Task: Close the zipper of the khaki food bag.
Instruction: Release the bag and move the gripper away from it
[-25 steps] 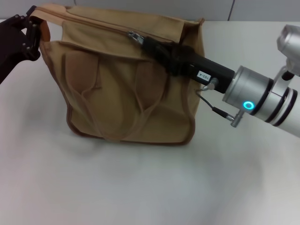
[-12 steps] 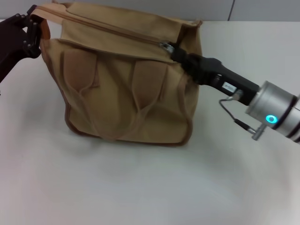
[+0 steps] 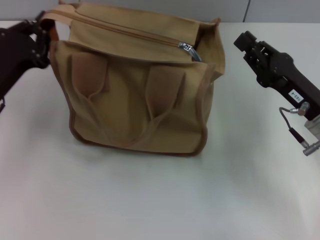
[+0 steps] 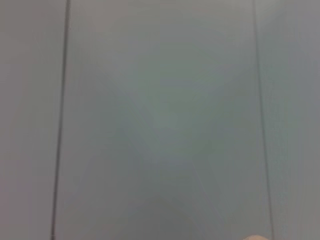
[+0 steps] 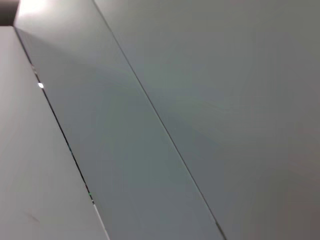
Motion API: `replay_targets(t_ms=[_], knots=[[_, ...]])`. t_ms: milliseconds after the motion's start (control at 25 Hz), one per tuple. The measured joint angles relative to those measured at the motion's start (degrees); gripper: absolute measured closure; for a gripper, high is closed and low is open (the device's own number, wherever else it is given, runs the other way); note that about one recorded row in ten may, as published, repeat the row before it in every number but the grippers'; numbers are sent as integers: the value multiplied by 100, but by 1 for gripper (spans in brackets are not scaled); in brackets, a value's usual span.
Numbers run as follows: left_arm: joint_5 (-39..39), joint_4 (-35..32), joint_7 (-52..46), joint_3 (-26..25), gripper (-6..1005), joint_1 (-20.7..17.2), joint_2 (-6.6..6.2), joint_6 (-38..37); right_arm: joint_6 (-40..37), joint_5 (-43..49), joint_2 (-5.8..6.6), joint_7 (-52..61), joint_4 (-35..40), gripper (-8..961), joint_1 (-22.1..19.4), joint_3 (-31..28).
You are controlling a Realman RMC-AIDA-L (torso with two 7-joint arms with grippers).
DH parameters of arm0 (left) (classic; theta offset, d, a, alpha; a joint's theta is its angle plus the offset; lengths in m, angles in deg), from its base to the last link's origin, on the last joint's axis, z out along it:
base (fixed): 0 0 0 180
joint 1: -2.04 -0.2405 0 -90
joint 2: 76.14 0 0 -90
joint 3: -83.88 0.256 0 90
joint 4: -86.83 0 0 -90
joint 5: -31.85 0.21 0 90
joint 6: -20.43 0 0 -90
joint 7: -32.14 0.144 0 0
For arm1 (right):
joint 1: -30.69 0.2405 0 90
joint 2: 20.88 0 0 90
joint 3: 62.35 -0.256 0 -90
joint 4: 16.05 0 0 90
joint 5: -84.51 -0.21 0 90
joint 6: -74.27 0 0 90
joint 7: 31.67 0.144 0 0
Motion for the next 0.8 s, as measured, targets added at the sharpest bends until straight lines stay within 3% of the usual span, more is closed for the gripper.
replay_targets(t_ms=[160, 360, 400, 480, 560, 640, 800], knots=[[-100, 244, 25, 24, 838, -14, -6, -278, -30, 0, -15, -261, -10, 914, -64, -23], [-243, 302, -678, -142, 822, -189, -55, -767, -27, 0, -22, -309, -39, 729, -137, -146], [-248, 281, -864, -247, 819, -245, -61, -892, -28, 1, -22, -311, -42, 650, -143, -151], [-259, 278, -1227, -544, 726, -343, -70, -1201, -21, 1, -24, -313, -47, 492, -145, -156], [-269, 309, -1403, -774, 633, -419, -69, -1488, 4, 1, -28, -313, -48, 417, -144, -171], [-263, 408, -1387, -1186, 553, -645, -49, -2458, 10, 1, -32, -312, -48, 343, -135, -178], [154, 212, -1362, -910, 415, -816, -124, -2915, -172, 57, 16, -117, -17, 228, -113, -97]])
